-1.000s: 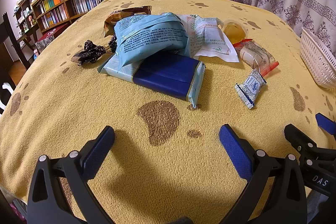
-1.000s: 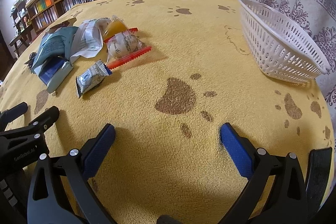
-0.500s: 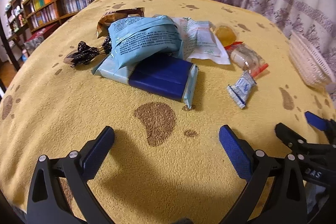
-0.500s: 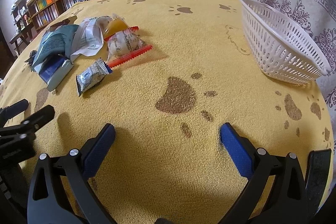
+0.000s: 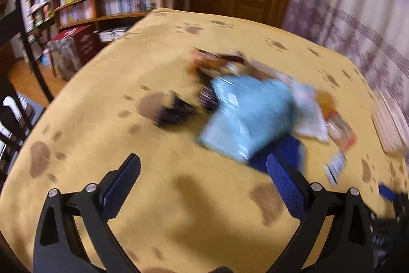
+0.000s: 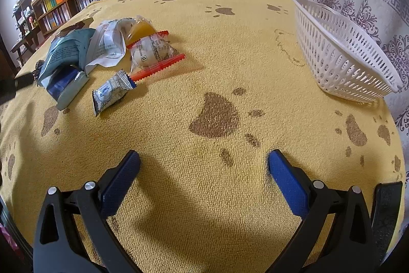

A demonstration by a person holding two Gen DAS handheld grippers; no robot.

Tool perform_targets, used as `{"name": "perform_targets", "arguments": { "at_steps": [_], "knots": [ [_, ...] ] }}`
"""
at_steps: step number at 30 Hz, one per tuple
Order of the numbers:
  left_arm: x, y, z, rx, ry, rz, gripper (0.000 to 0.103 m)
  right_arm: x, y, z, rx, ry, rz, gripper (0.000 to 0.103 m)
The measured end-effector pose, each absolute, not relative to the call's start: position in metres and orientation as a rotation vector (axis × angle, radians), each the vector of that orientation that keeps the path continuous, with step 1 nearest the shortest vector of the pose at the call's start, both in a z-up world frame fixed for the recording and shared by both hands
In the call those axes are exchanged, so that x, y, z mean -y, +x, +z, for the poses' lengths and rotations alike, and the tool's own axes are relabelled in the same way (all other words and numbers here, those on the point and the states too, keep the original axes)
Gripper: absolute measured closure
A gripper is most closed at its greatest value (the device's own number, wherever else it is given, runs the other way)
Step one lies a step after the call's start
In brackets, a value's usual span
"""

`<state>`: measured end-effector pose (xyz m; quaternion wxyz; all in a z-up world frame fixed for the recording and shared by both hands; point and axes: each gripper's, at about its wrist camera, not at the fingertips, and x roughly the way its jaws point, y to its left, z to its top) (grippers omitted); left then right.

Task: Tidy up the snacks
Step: 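Reach the left gripper into the pile and grasp the brown-red pastry bag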

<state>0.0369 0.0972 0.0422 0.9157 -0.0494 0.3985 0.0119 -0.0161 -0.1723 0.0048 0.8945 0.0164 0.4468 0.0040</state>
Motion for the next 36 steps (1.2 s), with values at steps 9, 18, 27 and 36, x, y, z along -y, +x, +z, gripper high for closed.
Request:
{"name": "perform_targets", "arguments": {
  "at_steps": [9, 18, 27, 36],
  "knots": [
    [-0.139, 0.066, 0.042, -0.836, -0.137, 0.091, 0.017, 0.172, -0.016, 0.005, -0.926, 0.034, 0.008, 0.002],
    [-0.136, 0.092, 0.033, -0.862, -0.152, 0.023, 0.022, 0.171, -0.016, 0.004, -0.926, 0.033, 0.007, 0.002],
    [-0.117, 0.103, 0.052, -0.814, -0.129, -0.035, 0.022, 0.172, -0.017, 0.004, -0.925, 0.034, 0.007, 0.002],
    [-0.101, 0.144, 0.069, -0.786, -0.128, -0.093, 0.022, 0.171, -0.017, 0.004, -0.924, 0.033, 0.006, 0.002]
  ]
}}
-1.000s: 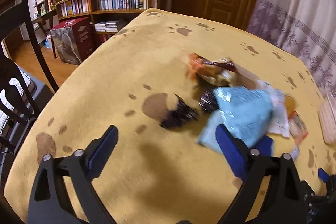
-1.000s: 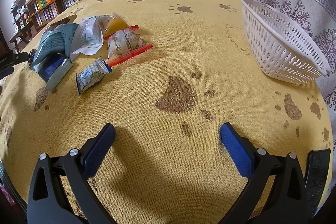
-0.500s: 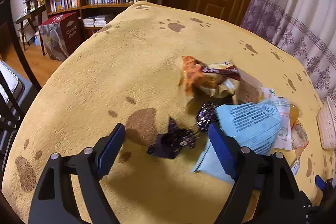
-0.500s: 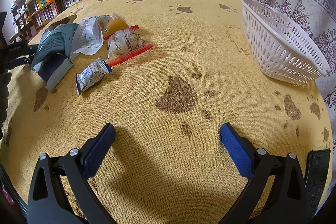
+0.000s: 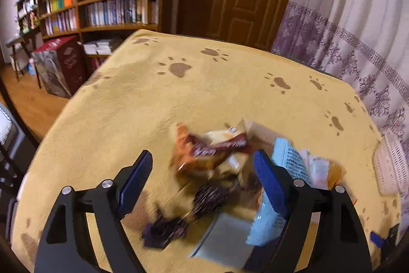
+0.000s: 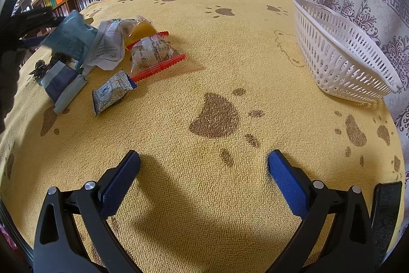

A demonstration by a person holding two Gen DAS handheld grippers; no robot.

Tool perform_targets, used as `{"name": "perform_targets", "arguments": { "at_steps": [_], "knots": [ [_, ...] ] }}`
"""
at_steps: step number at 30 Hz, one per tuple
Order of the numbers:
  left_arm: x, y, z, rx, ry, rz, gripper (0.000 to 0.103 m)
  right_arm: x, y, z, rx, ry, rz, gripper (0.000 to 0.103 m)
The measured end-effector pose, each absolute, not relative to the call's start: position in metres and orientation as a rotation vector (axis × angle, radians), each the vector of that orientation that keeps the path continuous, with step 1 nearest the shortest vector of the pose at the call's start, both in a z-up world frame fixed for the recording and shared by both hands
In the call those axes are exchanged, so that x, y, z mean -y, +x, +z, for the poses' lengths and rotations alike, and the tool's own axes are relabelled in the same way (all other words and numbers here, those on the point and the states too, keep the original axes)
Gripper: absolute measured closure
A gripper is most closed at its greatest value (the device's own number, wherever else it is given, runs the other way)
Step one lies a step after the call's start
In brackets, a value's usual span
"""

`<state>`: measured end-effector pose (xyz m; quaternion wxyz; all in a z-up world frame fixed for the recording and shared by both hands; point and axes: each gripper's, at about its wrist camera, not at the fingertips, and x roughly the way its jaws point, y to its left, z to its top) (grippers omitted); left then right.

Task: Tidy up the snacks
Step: 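Reach the left gripper into the pile and grasp the brown-red pastry bag, then lift the pastry bag with the left gripper while the right gripper grasps the clear cake packet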

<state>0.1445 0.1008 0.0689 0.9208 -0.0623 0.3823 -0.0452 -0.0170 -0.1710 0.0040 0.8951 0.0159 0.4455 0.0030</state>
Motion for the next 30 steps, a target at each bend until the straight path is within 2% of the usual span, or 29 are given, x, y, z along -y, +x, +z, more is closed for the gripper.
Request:
{"name": "perform_targets", "arguments": {
  "at_steps": [9, 19, 21, 30],
  "knots": [
    [-0.092, 0.188, 0.055, -0.86, -0.174, -0.091, 0.018, 0.171, -0.017, 0.004, -0.923, 0.033, 0.005, 0.002],
    [-0.086, 0.193, 0.03, -0.897, -0.132, -0.076, 0.018, 0.172, -0.017, 0.005, -0.922, 0.029, 0.001, 0.002],
    [-0.089, 0.191, 0.03, -0.89, -0.146, -0.077, 0.028, 0.173, -0.016, 0.005, -0.921, 0.027, -0.001, 0.002],
    [-0.119, 0.175, 0.046, -0.835, -0.275, -0.131, 0.035, 0.173, -0.013, 0.008, -0.942, 0.044, 0.0, 0.002]
  ]
}}
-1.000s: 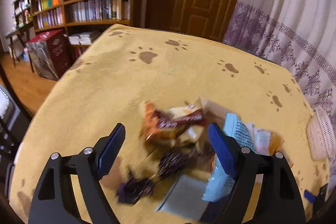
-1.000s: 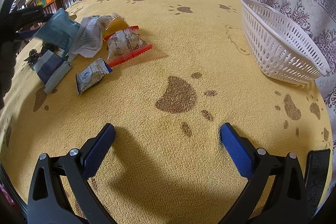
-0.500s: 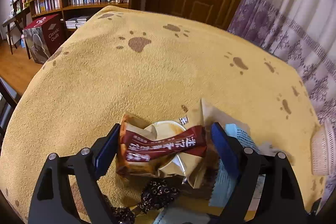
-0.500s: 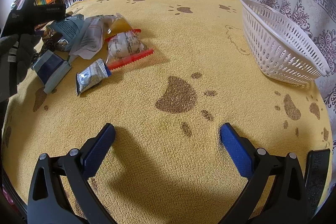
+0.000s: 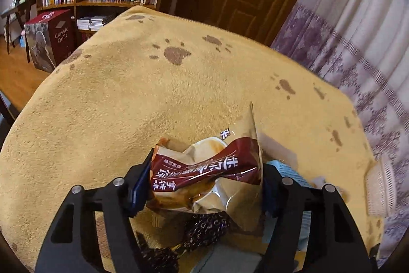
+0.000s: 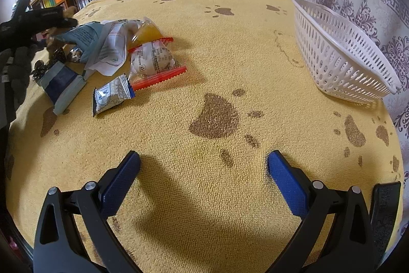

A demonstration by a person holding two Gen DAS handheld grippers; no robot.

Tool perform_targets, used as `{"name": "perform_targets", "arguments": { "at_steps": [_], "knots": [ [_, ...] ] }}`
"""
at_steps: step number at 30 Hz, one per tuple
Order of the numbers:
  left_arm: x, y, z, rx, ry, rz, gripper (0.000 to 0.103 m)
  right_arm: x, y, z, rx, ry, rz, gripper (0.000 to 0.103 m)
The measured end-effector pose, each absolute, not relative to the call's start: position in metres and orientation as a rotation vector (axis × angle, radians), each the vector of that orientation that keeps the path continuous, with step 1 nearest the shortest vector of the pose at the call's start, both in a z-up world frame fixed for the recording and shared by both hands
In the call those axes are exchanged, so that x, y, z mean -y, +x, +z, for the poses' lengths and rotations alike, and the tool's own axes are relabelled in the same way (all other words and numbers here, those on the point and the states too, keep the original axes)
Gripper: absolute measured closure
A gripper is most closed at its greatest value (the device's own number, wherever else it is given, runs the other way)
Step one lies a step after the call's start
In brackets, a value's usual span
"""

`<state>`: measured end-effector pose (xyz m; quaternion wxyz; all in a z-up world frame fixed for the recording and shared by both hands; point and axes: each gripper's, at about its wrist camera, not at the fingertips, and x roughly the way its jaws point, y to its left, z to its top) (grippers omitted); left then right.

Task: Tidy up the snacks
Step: 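Lift the pastry bag with the left gripper while the right gripper grasps the clear cake packet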

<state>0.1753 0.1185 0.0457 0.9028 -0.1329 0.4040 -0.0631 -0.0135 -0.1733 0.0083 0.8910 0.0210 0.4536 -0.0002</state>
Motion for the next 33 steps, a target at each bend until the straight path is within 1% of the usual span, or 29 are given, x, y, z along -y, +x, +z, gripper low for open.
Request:
{"name": "perform_targets", "arguments": {
  "at_steps": [3, 10, 16, 17, 20, 25, 26, 27, 28, 29, 33],
  "knots": [
    [-0.127, 0.167, 0.057, -0.8, -0.295, -0.133, 0.035, 0.174, -0.01, 0.019, -0.926, 0.095, 0.024, 0.002],
    [-0.131, 0.153, 0.078, -0.743, -0.312, -0.154, 0.035, 0.163, 0.021, 0.051, -0.846, 0.101, 0.062, 0.002],
    [-0.127, 0.15, 0.082, -0.739, -0.317, -0.172, 0.035, 0.137, 0.066, 0.049, -0.848, 0.018, 0.076, 0.002],
    [-0.127, 0.15, 0.081, -0.74, -0.319, -0.173, 0.035, 0.134, 0.072, 0.046, -0.855, 0.003, 0.075, 0.005],
    [-0.128, 0.15, 0.08, -0.742, -0.32, -0.169, 0.035, 0.126, 0.087, 0.033, -0.899, -0.042, 0.078, 0.022],
    [-0.129, 0.153, 0.076, -0.752, -0.318, -0.15, 0.035, 0.128, 0.095, 0.018, -0.944, -0.022, 0.098, 0.036],
    [-0.129, 0.154, 0.074, -0.755, -0.319, -0.147, 0.035, 0.128, 0.094, 0.017, -0.943, -0.016, 0.107, 0.04],
    [-0.129, 0.155, 0.074, -0.757, -0.319, -0.145, 0.035, 0.127, 0.093, 0.018, -0.941, -0.015, 0.116, 0.046],
    [-0.128, 0.156, 0.073, -0.758, -0.32, -0.144, 0.035, 0.126, 0.091, 0.018, -0.94, -0.017, 0.124, 0.05],
    [-0.128, 0.156, 0.072, -0.761, -0.32, -0.142, 0.035, 0.124, 0.089, 0.019, -0.939, -0.02, 0.132, 0.055],
    [-0.127, 0.157, 0.07, -0.765, -0.317, -0.139, 0.035, 0.124, 0.076, 0.022, -0.939, -0.011, 0.151, 0.059]
  ]
}}
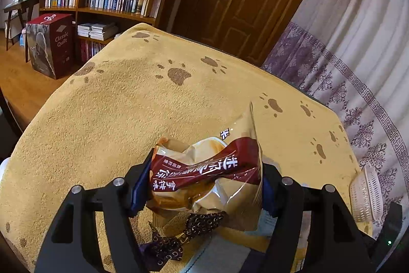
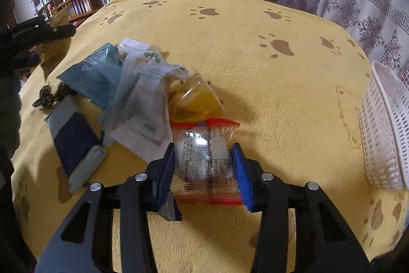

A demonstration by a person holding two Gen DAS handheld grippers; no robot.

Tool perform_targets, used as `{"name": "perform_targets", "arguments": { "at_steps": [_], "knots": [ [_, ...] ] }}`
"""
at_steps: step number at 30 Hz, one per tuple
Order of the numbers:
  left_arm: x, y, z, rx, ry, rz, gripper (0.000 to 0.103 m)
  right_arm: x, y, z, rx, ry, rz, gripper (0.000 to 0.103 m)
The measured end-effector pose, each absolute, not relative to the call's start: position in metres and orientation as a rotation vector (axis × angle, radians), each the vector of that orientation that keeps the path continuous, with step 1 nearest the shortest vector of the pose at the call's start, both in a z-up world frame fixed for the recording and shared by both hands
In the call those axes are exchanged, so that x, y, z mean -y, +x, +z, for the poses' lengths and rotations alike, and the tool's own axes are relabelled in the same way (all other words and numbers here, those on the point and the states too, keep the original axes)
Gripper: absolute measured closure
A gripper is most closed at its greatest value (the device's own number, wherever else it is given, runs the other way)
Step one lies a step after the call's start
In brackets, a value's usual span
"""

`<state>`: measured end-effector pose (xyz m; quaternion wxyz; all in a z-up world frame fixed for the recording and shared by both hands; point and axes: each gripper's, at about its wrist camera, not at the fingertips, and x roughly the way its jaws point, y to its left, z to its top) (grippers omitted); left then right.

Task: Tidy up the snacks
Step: 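Lift the pastry bag with the left gripper while the right gripper grasps the clear cake packet, then carry the cake packet over the white basket and open the right gripper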

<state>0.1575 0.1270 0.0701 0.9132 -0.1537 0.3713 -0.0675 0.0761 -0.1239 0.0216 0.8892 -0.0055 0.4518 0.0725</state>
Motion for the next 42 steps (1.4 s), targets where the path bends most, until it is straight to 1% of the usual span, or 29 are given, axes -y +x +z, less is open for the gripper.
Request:
{"name": "perform_targets", "arguments": {
  "at_steps": [9, 20, 29, 36, 42],
  "knots": [
    [-0.121, 0.157, 0.067, -0.773, -0.299, -0.148, 0.035, 0.148, 0.039, 0.035, -0.901, 0.094, 0.128, 0.061],
    [-0.114, 0.152, 0.071, -0.757, -0.281, -0.174, 0.035, 0.191, 0.011, 0.083, -0.758, 0.18, 0.016, 0.061],
    [-0.106, 0.146, 0.073, -0.747, -0.262, -0.199, 0.035, 0.235, 0.003, 0.108, -0.668, 0.169, -0.176, 0.061],
    [-0.101, 0.146, 0.071, -0.75, -0.249, -0.202, 0.035, 0.267, 0.005, 0.112, -0.64, 0.159, -0.303, 0.061],
    [-0.097, 0.146, 0.07, -0.752, -0.236, -0.206, 0.035, 0.301, 0.021, 0.098, -0.679, 0.195, -0.38, 0.061]
  ]
}}
